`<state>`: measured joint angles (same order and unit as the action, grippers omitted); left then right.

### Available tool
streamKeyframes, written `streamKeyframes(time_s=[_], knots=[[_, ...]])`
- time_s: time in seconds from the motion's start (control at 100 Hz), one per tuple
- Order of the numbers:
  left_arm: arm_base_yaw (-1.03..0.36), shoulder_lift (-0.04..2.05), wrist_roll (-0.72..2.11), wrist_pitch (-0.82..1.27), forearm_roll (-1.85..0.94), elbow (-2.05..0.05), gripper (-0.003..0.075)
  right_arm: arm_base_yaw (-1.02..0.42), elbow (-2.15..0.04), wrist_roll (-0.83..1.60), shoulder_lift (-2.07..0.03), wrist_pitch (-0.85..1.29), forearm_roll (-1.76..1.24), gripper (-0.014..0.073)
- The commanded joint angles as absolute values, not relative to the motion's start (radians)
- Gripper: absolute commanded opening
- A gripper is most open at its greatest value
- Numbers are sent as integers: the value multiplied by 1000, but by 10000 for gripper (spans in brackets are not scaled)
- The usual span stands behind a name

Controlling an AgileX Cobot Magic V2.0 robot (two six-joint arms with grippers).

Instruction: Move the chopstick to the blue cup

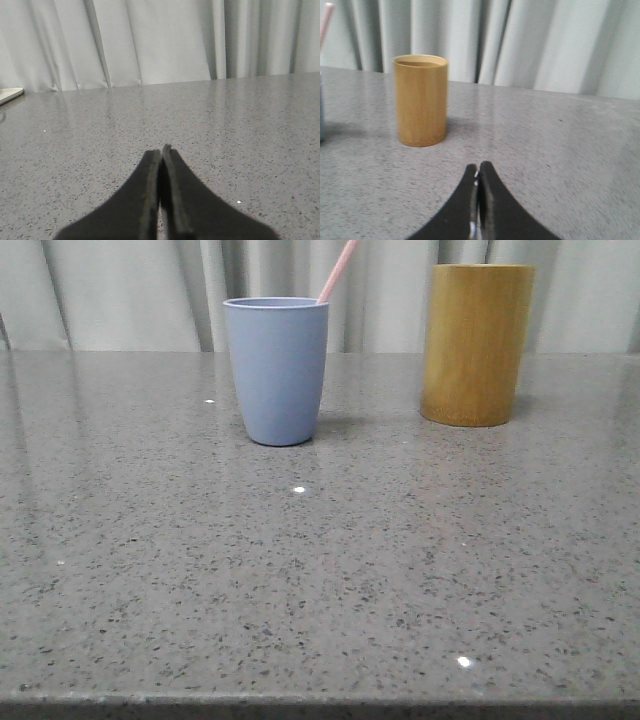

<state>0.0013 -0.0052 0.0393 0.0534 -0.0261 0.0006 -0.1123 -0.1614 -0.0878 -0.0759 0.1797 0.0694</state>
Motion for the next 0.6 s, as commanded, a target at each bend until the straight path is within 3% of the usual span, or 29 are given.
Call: streamKeyframes(time_s=[0.0, 0.21, 0.59], knots=[[-5, -39, 29, -32, -27, 12, -19, -57, -115, -74, -12, 55, 39, -121], [-5, -39, 29, -32, -27, 12, -19, -22, 32, -76, 25, -114, 32, -121], [-5, -39, 29, -32, -27, 12, -19, -22, 28, -76, 25, -96, 34, -121]])
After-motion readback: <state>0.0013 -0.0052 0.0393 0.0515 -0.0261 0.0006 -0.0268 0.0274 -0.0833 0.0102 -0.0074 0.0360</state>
